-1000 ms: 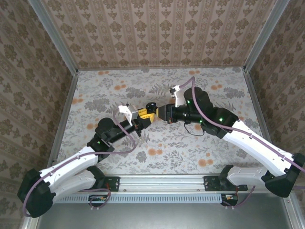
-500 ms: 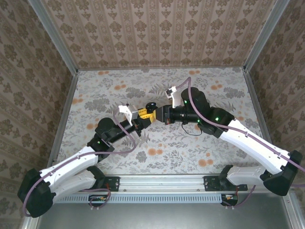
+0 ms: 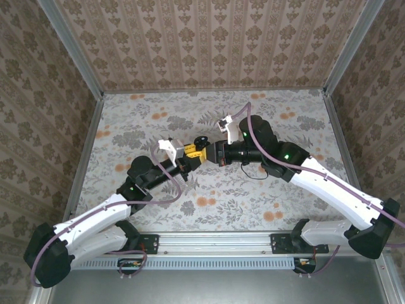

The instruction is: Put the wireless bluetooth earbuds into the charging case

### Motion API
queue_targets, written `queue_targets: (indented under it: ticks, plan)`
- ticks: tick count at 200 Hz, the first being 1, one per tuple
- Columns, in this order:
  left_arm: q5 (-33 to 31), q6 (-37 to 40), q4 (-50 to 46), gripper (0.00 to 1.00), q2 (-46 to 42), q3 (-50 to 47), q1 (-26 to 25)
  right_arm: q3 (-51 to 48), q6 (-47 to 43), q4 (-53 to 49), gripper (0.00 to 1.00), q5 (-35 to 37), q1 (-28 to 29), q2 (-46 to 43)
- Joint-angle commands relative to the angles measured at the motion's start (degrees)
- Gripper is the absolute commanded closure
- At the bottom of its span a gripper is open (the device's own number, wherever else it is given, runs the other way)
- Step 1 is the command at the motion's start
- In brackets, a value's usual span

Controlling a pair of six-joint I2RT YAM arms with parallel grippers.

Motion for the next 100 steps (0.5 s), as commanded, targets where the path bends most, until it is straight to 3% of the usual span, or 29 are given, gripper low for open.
queue_targets:
  ticks: [1, 49, 100]
  plan:
    - [0.7, -0.9, 1.7, 1.00, -0.7, 0.9, 0.5, 4.4, -4.2, -6.2, 0.84, -2.6, -0.5, -3.1]
    - [3.2, -2.5, 1.6, 1.00, -0.4, 0.9, 1.9, 12.0, -9.9, -16.5, 0.76, -5.9, -3.4, -2.0]
    - [14.0, -5.8, 2.2, 1.00, 2.3, 3.0, 4.5, 19.2, -22.2, -24.9, 0.61, -5.9, -4.6, 3.0]
